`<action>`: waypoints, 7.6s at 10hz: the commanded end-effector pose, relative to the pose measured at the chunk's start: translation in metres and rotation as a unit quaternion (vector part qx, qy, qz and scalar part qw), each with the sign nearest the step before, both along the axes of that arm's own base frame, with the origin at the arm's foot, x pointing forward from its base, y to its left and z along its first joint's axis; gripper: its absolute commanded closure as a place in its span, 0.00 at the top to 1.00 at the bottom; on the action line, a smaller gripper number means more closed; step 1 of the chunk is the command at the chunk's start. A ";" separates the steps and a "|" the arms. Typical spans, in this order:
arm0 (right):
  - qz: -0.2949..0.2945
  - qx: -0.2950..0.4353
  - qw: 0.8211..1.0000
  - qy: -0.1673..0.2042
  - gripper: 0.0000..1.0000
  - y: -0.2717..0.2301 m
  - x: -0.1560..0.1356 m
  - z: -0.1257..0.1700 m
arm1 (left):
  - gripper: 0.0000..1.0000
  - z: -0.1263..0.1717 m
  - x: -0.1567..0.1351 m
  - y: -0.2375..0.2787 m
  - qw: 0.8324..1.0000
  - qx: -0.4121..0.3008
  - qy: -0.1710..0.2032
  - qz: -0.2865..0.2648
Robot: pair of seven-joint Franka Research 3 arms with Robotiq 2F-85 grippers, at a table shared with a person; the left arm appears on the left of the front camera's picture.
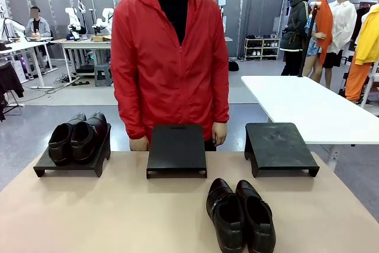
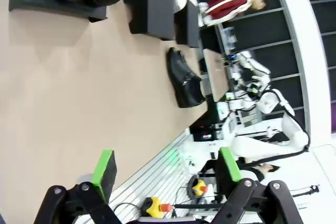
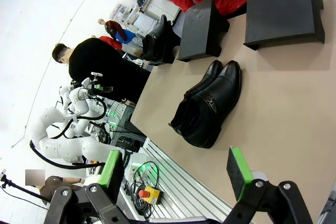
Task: Place the shoes on the stand as instructed by the person.
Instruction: Pick up another pair of Shoes and place it on the Shoes Stand indicated by the person.
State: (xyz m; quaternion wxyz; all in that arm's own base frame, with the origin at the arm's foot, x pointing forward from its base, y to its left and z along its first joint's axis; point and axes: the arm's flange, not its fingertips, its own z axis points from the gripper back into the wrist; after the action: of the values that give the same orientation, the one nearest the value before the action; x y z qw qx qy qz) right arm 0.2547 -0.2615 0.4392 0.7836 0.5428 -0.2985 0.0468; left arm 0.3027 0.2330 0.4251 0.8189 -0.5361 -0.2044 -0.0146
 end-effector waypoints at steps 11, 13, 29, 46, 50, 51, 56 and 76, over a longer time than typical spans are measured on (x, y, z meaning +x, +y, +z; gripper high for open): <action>0.002 0.001 1.000 -0.014 1.00 -0.001 0.000 0.001 | 0.97 -0.018 0.003 0.005 1.000 -0.031 0.002 -0.001; 0.002 0.001 1.000 -0.014 1.00 -0.001 0.000 0.001 | 0.97 -0.018 0.003 0.005 1.000 -0.031 0.002 -0.001; 0.119 -0.264 0.954 0.071 1.00 0.174 0.017 0.085 | 0.97 -0.018 0.003 0.005 1.000 -0.031 0.002 -0.001; -0.027 -0.487 0.858 0.163 1.00 0.443 0.076 -0.068 | 0.97 -0.018 0.003 0.005 1.000 -0.031 0.002 -0.001; -0.027 -0.512 0.840 0.179 1.00 0.447 0.082 -0.098 | 0.97 -0.018 0.003 0.005 1.000 -0.031 0.002 -0.001; -0.021 -0.519 0.835 0.184 1.00 0.450 0.082 -0.108 | 0.97 -0.018 0.003 0.005 1.000 -0.031 0.002 -0.001; 0.002 -0.536 0.821 0.196 0.00 0.459 0.085 -0.131 | 0.97 -0.018 0.003 0.005 1.000 -0.031 0.002 -0.001; -0.020 -0.438 0.893 0.103 0.00 0.292 0.104 0.059 | 0.97 -0.018 0.003 0.005 1.000 -0.031 0.002 -0.001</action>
State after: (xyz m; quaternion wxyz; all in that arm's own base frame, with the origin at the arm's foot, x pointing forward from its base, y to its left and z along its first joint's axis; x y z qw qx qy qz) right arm 0.3644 0.0172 0.4918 0.9735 0.1348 -0.1483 0.1106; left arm 0.3084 0.2397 0.4065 0.8058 -0.5587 -0.1963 0.0026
